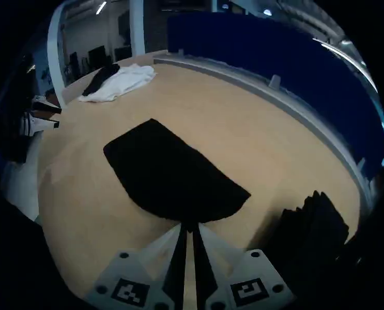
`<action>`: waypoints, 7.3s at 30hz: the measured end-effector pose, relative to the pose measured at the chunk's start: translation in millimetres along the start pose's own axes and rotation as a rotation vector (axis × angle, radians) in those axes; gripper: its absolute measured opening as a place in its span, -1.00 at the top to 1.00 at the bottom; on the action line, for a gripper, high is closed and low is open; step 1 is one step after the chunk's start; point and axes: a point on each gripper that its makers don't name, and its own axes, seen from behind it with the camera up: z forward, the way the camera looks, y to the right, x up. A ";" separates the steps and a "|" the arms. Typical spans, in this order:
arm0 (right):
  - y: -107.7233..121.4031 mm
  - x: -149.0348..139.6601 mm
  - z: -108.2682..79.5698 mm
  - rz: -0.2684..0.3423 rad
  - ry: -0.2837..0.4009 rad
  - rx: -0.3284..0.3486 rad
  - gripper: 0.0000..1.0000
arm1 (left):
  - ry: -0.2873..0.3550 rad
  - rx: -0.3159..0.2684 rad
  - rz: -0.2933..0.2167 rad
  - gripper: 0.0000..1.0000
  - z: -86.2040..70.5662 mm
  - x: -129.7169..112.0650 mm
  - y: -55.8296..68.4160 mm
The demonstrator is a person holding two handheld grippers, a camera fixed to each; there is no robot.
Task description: Fold towel
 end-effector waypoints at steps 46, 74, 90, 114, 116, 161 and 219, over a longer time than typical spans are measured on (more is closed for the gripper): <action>-174.1 91.9 143.9 -0.229 -0.039 0.319 0.84 | 0.086 0.027 -0.100 -0.81 -36.3 9.0 -27.1; -131.4 70.5 89.2 -0.167 0.016 0.188 -0.64 | 0.075 0.030 -0.091 -0.81 -39.1 7.1 -32.4; -110.8 31.4 77.6 -0.070 -0.013 0.096 -0.64 | 0.078 0.016 -0.076 -0.81 -40.1 9.4 -26.1; -115.2 13.7 100.2 0.031 -0.034 0.076 0.81 | 0.073 0.022 -0.085 -0.81 -35.2 4.9 -31.8; -114.7 13.0 99.6 0.034 -0.031 0.076 0.82 | 0.074 0.022 -0.086 -0.81 -35.6 5.7 -31.5; -22.5 214.6 -45.6 -0.072 0.246 0.010 0.87 | 0.181 0.009 -0.092 -0.81 -48.0 59.0 -24.8; 213.4 101.3 -163.2 0.132 0.171 -0.246 0.87 | 0.159 -0.044 -0.012 -0.81 -36.0 86.8 22.2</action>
